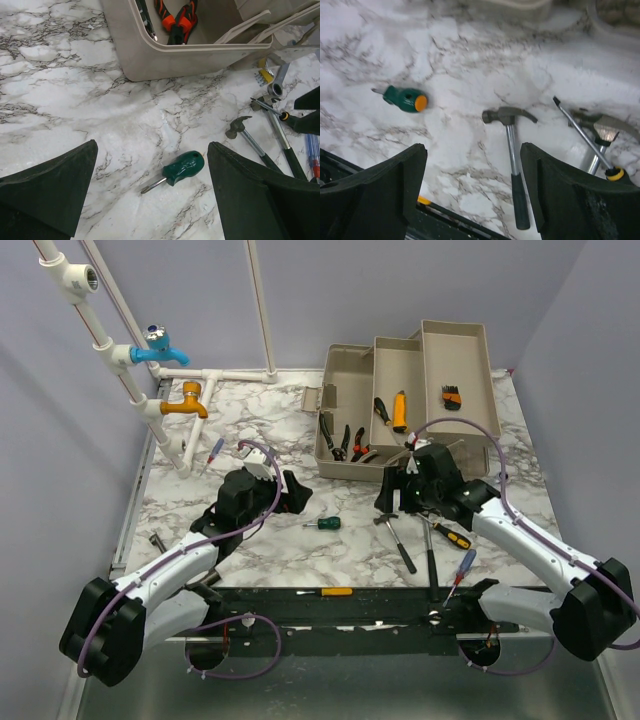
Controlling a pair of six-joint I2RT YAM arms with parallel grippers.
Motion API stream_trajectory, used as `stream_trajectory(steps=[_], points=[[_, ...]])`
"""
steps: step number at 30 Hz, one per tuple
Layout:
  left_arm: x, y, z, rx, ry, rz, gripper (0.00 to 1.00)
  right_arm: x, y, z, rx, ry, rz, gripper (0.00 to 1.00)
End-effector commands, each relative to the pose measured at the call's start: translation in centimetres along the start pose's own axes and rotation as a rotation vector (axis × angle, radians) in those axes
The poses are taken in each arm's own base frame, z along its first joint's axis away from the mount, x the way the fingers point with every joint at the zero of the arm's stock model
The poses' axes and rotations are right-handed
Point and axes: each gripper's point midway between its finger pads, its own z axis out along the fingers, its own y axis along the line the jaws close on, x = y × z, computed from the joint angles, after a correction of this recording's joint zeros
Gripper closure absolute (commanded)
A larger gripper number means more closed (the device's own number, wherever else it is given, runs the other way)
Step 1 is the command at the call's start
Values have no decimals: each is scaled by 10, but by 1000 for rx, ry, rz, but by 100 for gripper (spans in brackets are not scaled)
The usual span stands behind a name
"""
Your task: Pack the tool kit
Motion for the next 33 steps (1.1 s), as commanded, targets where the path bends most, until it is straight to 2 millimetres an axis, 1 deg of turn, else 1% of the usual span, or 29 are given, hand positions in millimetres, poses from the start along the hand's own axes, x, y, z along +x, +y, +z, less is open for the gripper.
stream_trajectory(steps=[1, 6, 8, 11, 12, 16, 18, 23, 24, 26, 27, 32, 33], points=[[-14, -8, -1, 24, -40, 12, 7, 39, -9, -2, 29, 116, 72, 16], [-15, -9, -3, 29, -45, 14, 7, 51, -11, 7, 41, 163, 121, 17], [-15, -9, -4, 27, -45, 13, 7, 56, -12, 13, 48, 181, 121, 22], [-15, -8, -4, 24, -44, 12, 7, 70, -16, 22, 77, 225, 106, 29], [-15, -8, -5, 23, -45, 12, 7, 74, -19, 24, 95, 240, 104, 32], [-16, -8, -6, 23, -52, 13, 7, 87, -22, 29, 150, 266, 97, 39], [-16, -8, -6, 24, -50, 13, 7, 90, -27, 32, 190, 251, 91, 42], [-15, -9, -5, 26, -47, 13, 7, 98, -38, 39, 268, 229, 73, 44], [-16, -9, -5, 26, -49, 13, 7, 98, -39, 40, 281, 223, 71, 47], [-16, -9, -6, 26, -51, 13, 7, 98, -38, 42, 299, 216, 60, 48], [-16, -9, -7, 24, -53, 13, 7, 99, -39, 43, 310, 212, 58, 51], [-17, -8, -7, 22, -56, 17, 7, 110, -35, 55, 357, 222, 20, 53], [-17, -9, -7, 23, -56, 16, 7, 113, -33, 58, 355, 230, 14, 57]])
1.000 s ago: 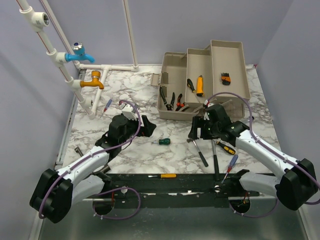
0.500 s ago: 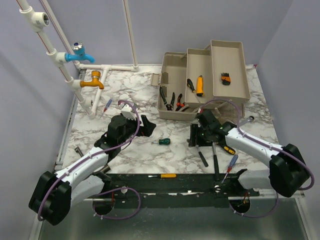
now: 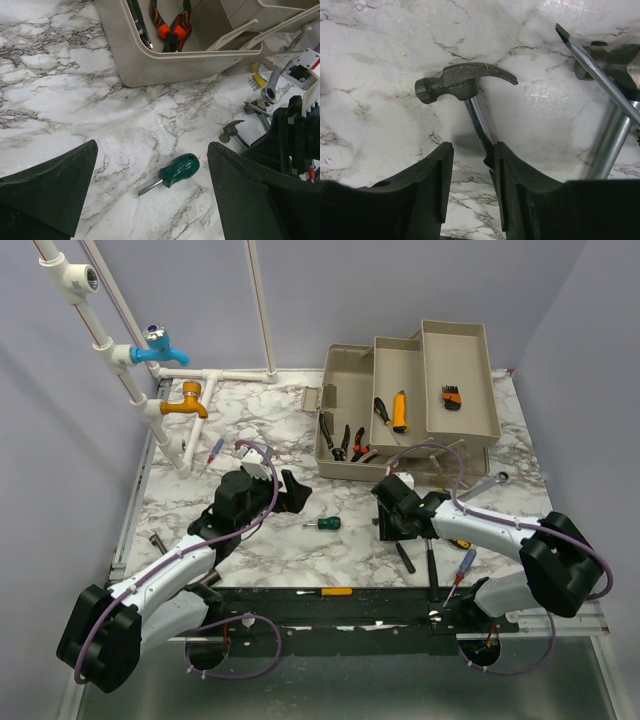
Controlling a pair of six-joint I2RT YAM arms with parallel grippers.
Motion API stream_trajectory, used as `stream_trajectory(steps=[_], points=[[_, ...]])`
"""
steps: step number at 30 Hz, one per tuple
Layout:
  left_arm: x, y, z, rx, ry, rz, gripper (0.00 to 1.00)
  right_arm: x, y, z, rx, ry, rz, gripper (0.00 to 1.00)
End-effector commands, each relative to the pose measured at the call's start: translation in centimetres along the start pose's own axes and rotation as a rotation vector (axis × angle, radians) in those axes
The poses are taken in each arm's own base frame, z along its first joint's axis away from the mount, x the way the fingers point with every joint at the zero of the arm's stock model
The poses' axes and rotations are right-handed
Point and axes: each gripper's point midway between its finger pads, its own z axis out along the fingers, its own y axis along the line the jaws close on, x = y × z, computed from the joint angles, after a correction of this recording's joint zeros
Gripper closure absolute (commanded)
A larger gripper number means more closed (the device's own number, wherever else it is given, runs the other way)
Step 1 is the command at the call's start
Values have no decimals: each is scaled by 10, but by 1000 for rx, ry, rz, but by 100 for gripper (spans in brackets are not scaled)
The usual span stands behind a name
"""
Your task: Pack the tool kit
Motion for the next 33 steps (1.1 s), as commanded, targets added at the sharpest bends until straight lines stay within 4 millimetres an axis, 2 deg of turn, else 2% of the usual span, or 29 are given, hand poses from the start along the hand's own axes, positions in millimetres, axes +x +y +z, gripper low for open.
stream_trajectory(steps=[1, 5, 10, 13, 17, 19, 20, 21, 23, 28, 33], points=[[-10, -4, -2, 10, -30, 13, 7, 3, 4, 18, 57, -14, 1, 61], [-9, -4, -1, 7, -30, 13, 7, 6, 24, 22, 3, -24, -31, 76], [-10, -3, -2, 5, -31, 16, 7, -9, 46, 10, -88, -94, -31, 86], [-10, -2, -2, 1, -31, 18, 7, -16, 46, 2, -102, -131, -22, 90], [-10, -3, -2, 5, -32, 17, 7, -17, 37, -6, -89, -161, -19, 90], [-10, -3, -2, 7, -31, 17, 7, -15, 31, -8, -75, -159, -19, 86], [-10, -3, -2, 7, -32, 18, 7, -14, 30, -10, -73, -160, -18, 79], [-10, -4, -2, 8, -33, 18, 7, -13, 29, -10, -69, -157, -16, 65], [-10, -3, -2, 8, -33, 18, 7, -9, 27, -11, -72, -150, -17, 48], [-10, -3, -2, 6, -35, 18, 7, -2, 19, -8, -37, -127, -19, 48], [-10, -2, -3, 2, -35, 18, 7, 3, 26, 2, -36, -100, -48, 51]])
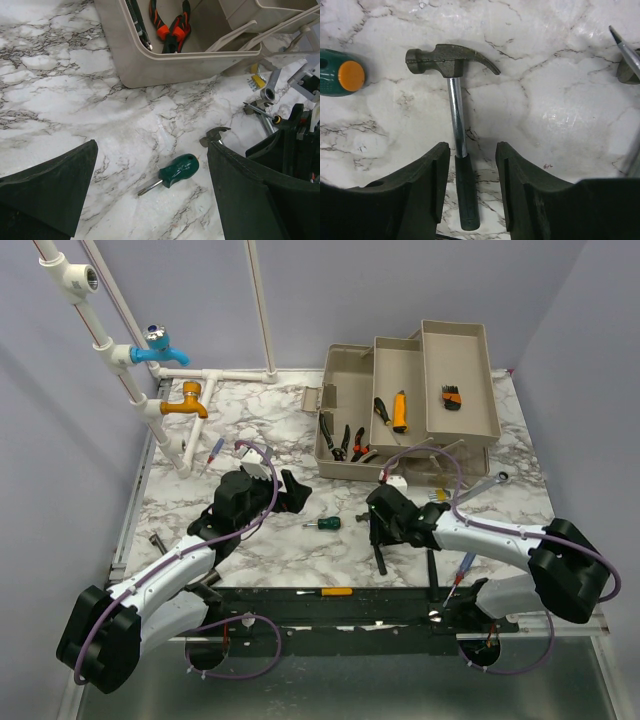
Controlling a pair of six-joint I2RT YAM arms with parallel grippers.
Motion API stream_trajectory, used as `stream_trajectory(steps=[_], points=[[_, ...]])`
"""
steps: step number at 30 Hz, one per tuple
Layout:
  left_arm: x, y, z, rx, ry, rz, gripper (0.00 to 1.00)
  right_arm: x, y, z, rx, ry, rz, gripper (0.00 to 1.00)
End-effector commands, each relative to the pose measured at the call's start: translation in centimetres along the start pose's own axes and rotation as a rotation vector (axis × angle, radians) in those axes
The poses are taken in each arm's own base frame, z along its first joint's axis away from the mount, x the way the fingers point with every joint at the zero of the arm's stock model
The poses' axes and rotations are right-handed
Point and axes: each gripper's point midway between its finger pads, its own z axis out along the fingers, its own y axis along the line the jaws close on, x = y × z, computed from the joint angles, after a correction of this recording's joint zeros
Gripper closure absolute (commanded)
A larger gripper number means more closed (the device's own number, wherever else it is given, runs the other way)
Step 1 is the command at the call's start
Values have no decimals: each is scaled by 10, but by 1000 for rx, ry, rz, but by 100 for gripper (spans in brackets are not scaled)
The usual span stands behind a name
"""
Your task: Pack the tool kit
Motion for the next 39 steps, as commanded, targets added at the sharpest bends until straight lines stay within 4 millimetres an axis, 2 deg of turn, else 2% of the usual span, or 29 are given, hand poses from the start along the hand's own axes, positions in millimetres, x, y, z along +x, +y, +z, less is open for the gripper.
stream_trajectory(steps=[1, 5, 11, 12, 15, 16, 20, 25, 30, 39], points=[[-8, -1, -2, -1, -31, 18, 7, 7, -1, 7, 43, 20, -29, 51], [-9, -1, -2, -3, -33, 18, 7, 4, 0, 14, 76, 14, -50, 53], [-8, 0, -3, -8, -33, 20, 7, 10, 0, 31, 99, 36, -54, 65], [-9, 0, -3, -8, -37, 20, 7, 13, 0, 33, 100, 43, -53, 69], [-9, 0, -3, -7, -38, 20, 7, 13, 1, 34, 98, 44, -52, 97], [-9, 0, -3, -8, -38, 20, 7, 11, 1, 32, 98, 35, -49, 99], [-9, -1, -3, -3, -37, 19, 7, -10, 6, 15, 58, -51, -26, 99], [-9, -2, -3, 0, -34, 19, 7, -40, 10, -17, -13, -196, 20, 99], [-9, -2, -3, 3, -36, 18, 7, -56, 10, -39, -61, -282, 53, 99], [-10, -3, -4, 6, -43, 17, 7, -76, 7, -60, -74, -382, 94, 99]])
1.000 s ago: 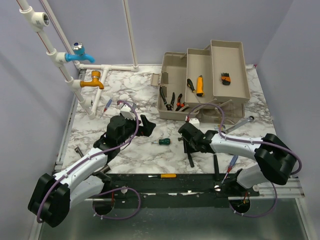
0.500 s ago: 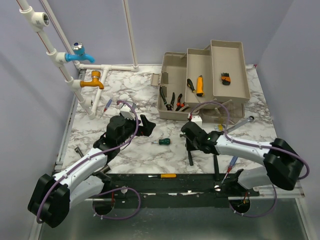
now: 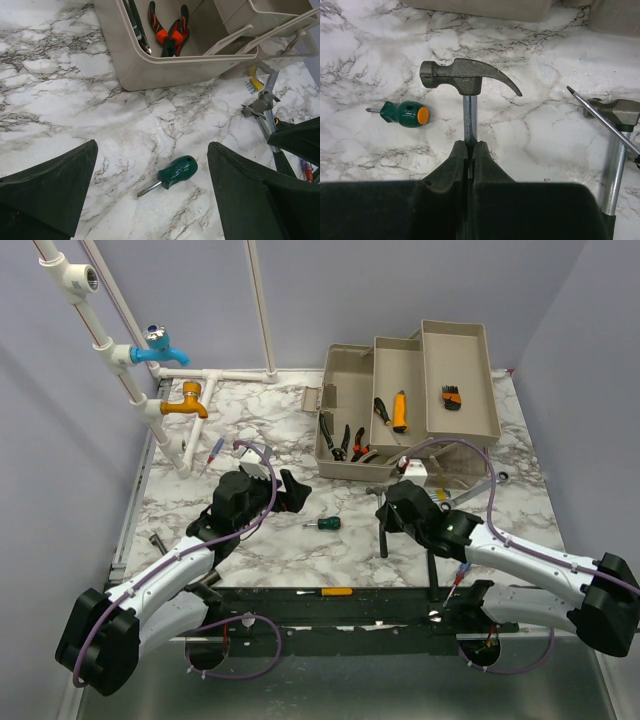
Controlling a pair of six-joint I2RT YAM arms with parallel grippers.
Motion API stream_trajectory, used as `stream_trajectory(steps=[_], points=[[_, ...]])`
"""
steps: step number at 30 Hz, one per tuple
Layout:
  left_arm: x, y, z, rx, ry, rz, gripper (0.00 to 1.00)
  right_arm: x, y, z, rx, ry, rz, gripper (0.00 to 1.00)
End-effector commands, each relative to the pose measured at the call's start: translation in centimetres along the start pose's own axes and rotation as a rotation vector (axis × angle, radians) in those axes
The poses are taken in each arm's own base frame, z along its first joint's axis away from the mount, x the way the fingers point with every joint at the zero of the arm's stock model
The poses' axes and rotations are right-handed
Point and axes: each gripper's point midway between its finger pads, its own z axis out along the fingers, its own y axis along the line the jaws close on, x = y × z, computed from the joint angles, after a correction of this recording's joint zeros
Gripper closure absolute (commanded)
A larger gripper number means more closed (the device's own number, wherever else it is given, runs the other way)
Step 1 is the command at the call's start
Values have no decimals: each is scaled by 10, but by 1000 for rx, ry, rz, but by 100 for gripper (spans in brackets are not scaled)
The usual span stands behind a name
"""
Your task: Pack the tool kit
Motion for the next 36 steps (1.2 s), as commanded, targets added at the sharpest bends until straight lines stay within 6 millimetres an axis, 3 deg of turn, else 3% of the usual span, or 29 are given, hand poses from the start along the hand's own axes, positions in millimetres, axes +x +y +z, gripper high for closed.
stream_trajectory(steps=[1, 6, 10, 14, 18, 26, 30, 36], points=[[-7, -1, -3, 3, -32, 15, 7, -27, 0, -9, 7, -110, 17, 99], [-7, -2, -2, 5, -33, 17, 7, -78, 14, -28, -15, -237, -47, 99], [-7, -2, -2, 8, -30, 16, 7, -137, 11, -45, 124, -349, -92, 99], [-7, -4, -2, 15, -33, 14, 7, -186, 18, -41, 201, -401, -129, 99], [-7, -3, -2, 13, -33, 16, 7, -232, 17, -9, 212, -365, -131, 99], [-6, 0, -1, 1, -30, 19, 7, -301, -18, 65, 366, -298, -142, 99], [-6, 0, -1, 0, -28, 19, 7, -315, -37, 98, 429, -260, -162, 99], [-6, 0, 0, -3, -25, 19, 7, -317, -59, 135, 513, -201, -209, 99]])
